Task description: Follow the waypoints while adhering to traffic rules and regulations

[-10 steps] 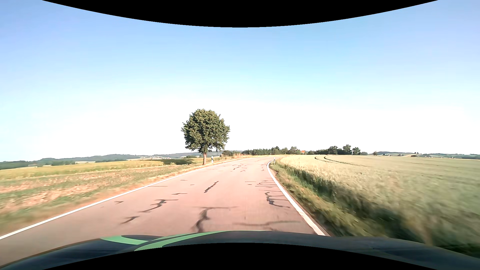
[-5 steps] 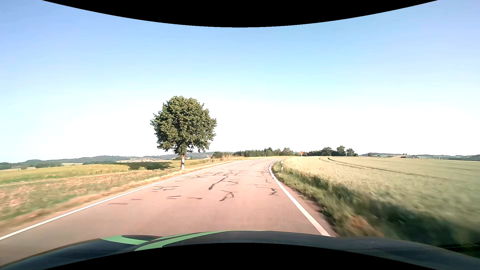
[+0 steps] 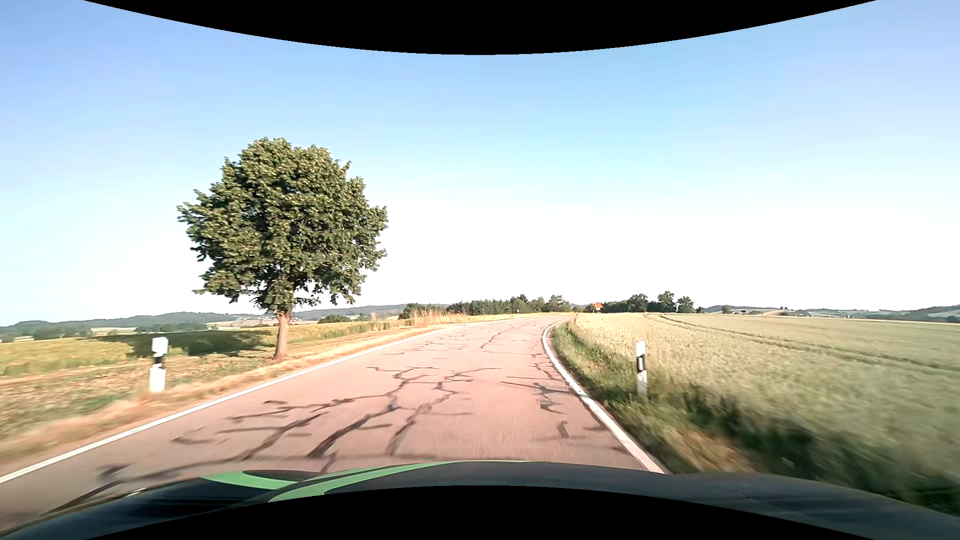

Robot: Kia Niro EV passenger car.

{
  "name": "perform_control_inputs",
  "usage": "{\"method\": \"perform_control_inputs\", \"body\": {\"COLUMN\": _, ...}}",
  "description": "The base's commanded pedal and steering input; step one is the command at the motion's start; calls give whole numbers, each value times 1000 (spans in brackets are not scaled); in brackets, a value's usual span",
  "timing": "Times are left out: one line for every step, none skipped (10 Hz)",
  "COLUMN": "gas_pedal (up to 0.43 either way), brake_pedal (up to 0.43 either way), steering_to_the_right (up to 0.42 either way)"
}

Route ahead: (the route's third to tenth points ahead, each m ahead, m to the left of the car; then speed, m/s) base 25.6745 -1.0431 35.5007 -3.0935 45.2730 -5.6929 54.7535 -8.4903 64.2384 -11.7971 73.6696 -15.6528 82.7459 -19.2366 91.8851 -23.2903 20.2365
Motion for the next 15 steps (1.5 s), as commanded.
{"method": "perform_control_inputs", "body": {"gas_pedal": 209, "brake_pedal": 0, "steering_to_the_right": 29}}
{"method": "perform_control_inputs", "body": {"gas_pedal": 209, "brake_pedal": 0, "steering_to_the_right": 29}}
{"method": "perform_control_inputs", "body": {"gas_pedal": 209, "brake_pedal": 0, "steering_to_the_right": 31}}
{"method": "perform_control_inputs", "body": {"gas_pedal": 209, "brake_pedal": 0, "steering_to_the_right": 33}}
{"method": "perform_control_inputs", "body": {"gas_pedal": 209, "brake_pedal": 0, "steering_to_the_right": 35}}
{"method": "perform_control_inputs", "body": {"gas_pedal": 209, "brake_pedal": 0, "steering_to_the_right": 36}}
{"method": "perform_control_inputs", "body": {"gas_pedal": 209, "brake_pedal": 0, "steering_to_the_right": 36}}
{"method": "perform_control_inputs", "body": {"gas_pedal": 209, "brake_pedal": 0, "steering_to_the_right": 36}}
{"method": "perform_control_inputs", "body": {"gas_pedal": 209, "brake_pedal": 0, "steering_to_the_right": 36}}
{"method": "perform_control_inputs", "body": {"gas_pedal": 209, "brake_pedal": 0, "steering_to_the_right": 37}}
{"method": "perform_control_inputs", "body": {"gas_pedal": 209, "brake_pedal": 0, "steering_to_the_right": 37}}
{"method": "perform_control_inputs", "body": {"gas_pedal": 228, "brake_pedal": 0, "steering_to_the_right": 37}}
{"method": "perform_control_inputs", "body": {"gas_pedal": 228, "brake_pedal": 0, "steering_to_the_right": 37}}
{"method": "perform_control_inputs", "body": {"gas_pedal": 240, "brake_pedal": 0, "steering_to_the_right": 37}}
{"method": "perform_control_inputs", "body": {"gas_pedal": 248, "brake_pedal": 0, "steering_to_the_right": 36}}
